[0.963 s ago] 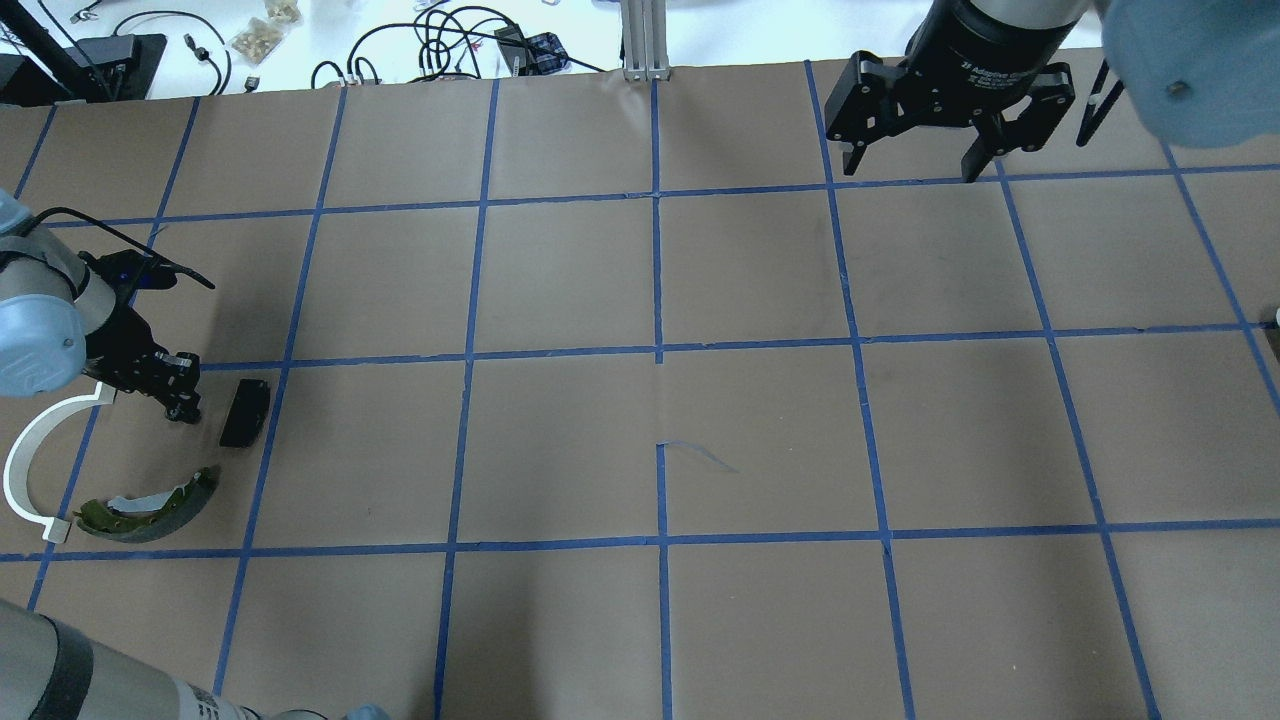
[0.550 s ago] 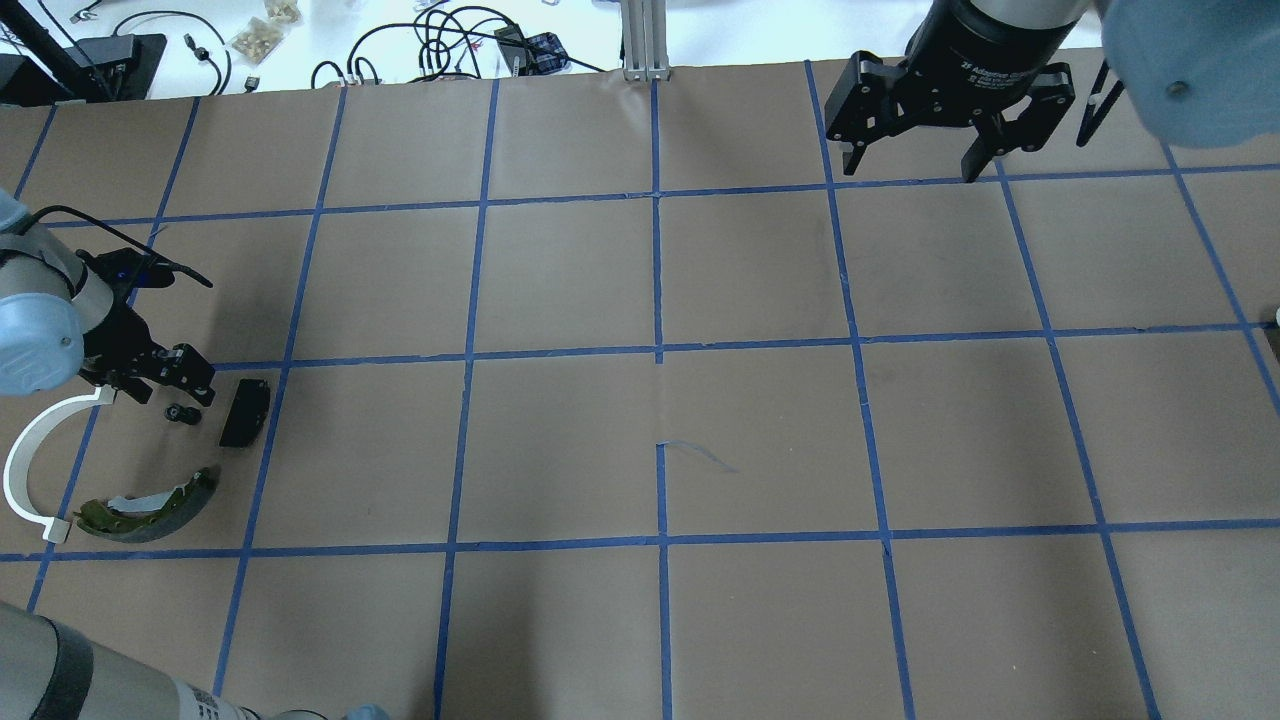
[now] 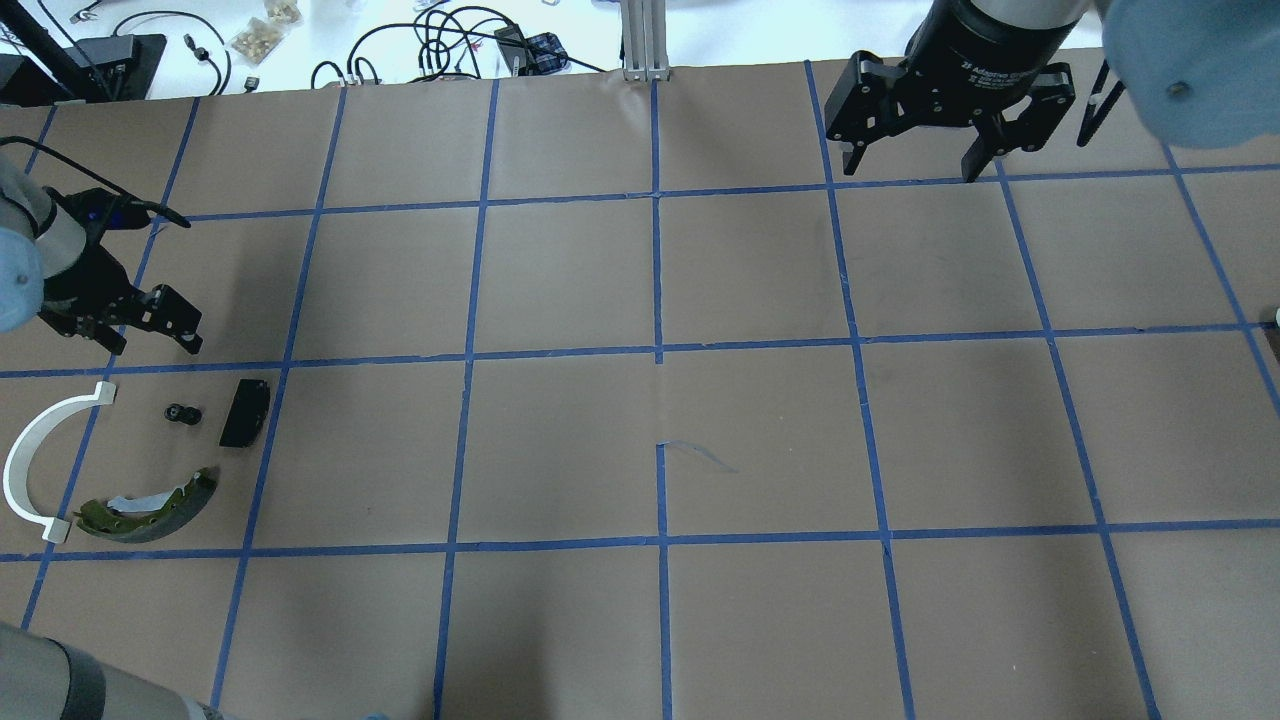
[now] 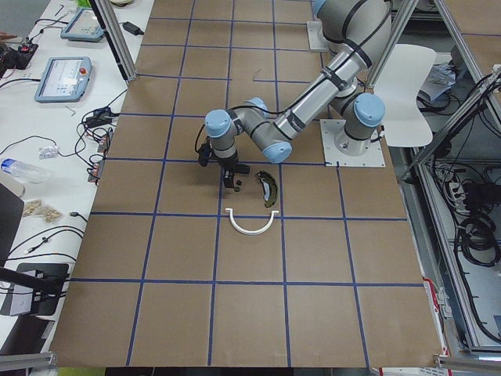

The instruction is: Place bearing gear from tray to pile

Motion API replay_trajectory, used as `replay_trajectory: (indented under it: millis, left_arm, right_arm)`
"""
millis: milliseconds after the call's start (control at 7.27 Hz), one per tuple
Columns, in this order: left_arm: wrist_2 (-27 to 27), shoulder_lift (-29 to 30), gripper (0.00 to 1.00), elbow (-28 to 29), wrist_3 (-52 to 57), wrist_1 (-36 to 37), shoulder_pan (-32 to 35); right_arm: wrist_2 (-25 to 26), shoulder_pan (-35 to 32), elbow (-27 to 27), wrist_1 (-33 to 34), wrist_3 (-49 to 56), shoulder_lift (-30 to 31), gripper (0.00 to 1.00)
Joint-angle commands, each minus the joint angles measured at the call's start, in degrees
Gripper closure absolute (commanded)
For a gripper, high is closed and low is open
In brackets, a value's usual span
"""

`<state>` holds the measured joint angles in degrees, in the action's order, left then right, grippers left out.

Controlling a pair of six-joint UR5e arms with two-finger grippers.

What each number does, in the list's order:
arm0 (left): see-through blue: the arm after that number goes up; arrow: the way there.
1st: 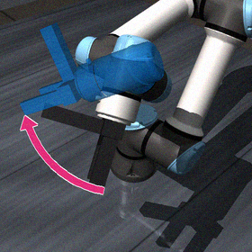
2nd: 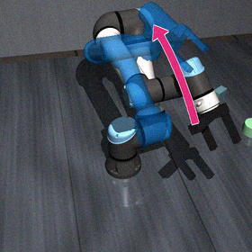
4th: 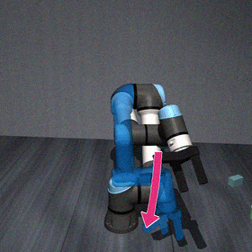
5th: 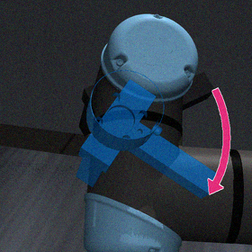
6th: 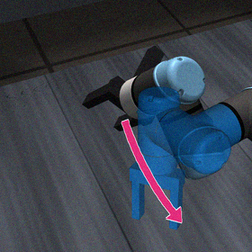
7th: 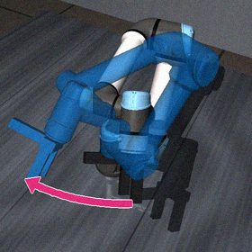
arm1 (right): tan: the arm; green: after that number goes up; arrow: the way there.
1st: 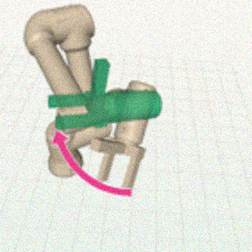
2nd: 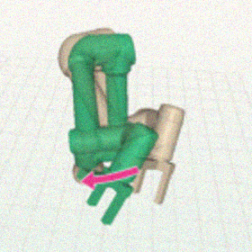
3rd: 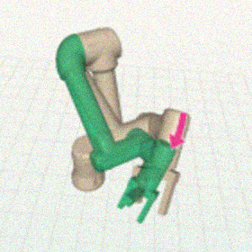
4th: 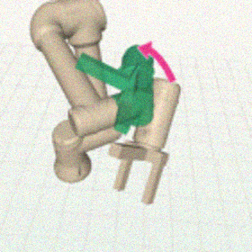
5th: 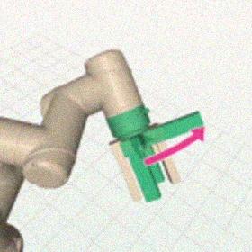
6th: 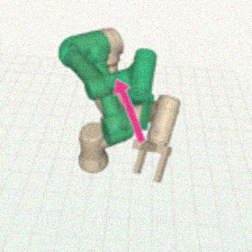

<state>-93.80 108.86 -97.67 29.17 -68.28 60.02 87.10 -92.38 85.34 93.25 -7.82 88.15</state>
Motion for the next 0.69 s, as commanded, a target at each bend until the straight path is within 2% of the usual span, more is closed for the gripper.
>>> replay_trajectory:
  millis: [0,138,275,550]
  left_arm:
    - [0.90,-1.80,0.00,10.35,-11.11,-13.13,7.36]
    - [1.25,-3.21,0.00,13.09,-12.81,-14.58,10.53]
    - [4.04,-4.96,0.00,14.51,-13.17,-16.25,13.69]
    - [4.77,-9.26,0.00,14.44,-24.09,-19.43,19.67]
  right_arm:
    - [0.00,0.00,0.00,0.09,0.00,0.00,0.00]
    - [0.00,0.00,0.00,0.00,0.00,0.00,0.00]
    - [0.00,0.00,0.00,0.00,0.00,0.00,0.00]
    - [0.52,0.00,0.00,-0.26,0.69,0.09,0.00]
